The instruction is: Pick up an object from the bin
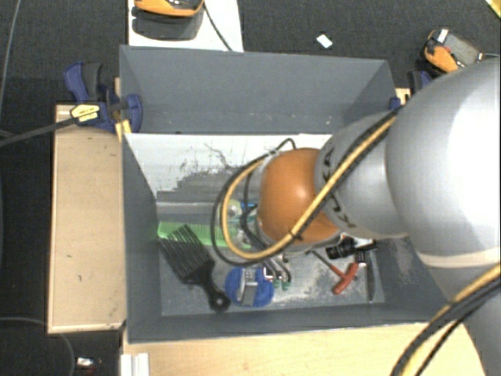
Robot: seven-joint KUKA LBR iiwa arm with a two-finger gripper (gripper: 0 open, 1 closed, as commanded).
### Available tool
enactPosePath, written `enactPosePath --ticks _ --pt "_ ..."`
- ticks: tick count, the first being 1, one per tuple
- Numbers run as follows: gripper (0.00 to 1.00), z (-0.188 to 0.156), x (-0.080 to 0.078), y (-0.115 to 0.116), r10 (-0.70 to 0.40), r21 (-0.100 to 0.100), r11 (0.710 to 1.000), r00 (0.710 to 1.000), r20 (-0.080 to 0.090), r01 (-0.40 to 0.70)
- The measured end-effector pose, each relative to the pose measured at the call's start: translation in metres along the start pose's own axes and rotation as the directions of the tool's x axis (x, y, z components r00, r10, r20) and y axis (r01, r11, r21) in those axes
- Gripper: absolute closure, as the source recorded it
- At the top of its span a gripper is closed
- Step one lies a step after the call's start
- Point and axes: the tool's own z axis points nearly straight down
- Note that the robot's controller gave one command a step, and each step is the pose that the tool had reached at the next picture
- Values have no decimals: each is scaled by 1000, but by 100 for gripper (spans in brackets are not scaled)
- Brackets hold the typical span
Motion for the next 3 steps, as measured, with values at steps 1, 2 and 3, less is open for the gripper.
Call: enactPosePath --ticks 1,2,3 --pt "0 -1 -70 -57 168 0 986 986 25 -168" --pt "100 -1 -49 -7 456 -9 890 890 5 -456" --pt "100 -1 -49 -7 456 -9 890 890 5 -456"
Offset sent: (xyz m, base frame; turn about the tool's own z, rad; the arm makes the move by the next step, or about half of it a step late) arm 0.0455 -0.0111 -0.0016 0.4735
